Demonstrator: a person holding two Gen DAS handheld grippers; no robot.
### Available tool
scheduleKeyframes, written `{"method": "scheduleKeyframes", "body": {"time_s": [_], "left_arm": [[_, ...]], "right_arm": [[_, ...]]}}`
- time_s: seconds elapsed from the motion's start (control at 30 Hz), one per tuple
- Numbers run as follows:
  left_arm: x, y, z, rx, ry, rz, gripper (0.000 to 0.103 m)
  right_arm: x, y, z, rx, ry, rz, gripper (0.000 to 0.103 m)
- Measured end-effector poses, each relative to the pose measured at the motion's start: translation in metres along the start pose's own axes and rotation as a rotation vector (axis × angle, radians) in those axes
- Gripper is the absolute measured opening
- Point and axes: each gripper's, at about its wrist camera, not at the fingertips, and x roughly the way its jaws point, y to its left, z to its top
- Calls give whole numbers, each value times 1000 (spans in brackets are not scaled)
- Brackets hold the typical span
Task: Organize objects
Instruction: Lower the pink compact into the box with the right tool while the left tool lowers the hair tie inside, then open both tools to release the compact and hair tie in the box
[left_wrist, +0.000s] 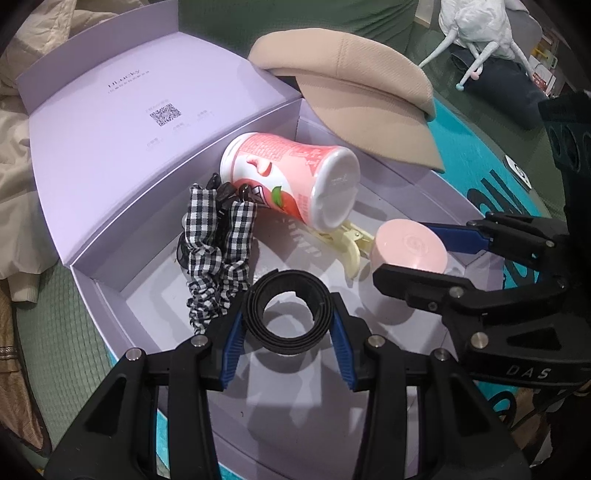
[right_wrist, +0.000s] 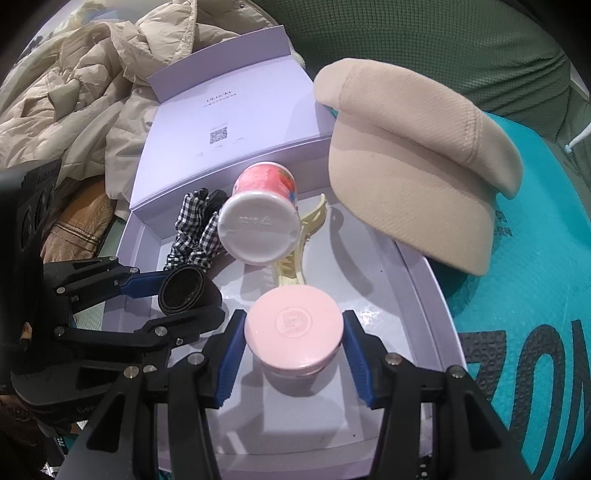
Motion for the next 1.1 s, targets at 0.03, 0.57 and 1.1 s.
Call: {"method": "scheduleKeyframes", "body": {"time_s": [0.03, 0.57, 1.1], "left_arm": [[0, 0, 0, -1, -1, 1, 41], [18, 1, 11, 25, 14, 37, 41], [22, 0, 8, 10, 51, 52, 47]], "right_arm": [[1, -1, 0, 1, 1, -1, 52], [8, -3, 3, -28, 7, -22, 52], [8, 0, 2, -29, 34, -35, 52]]}}
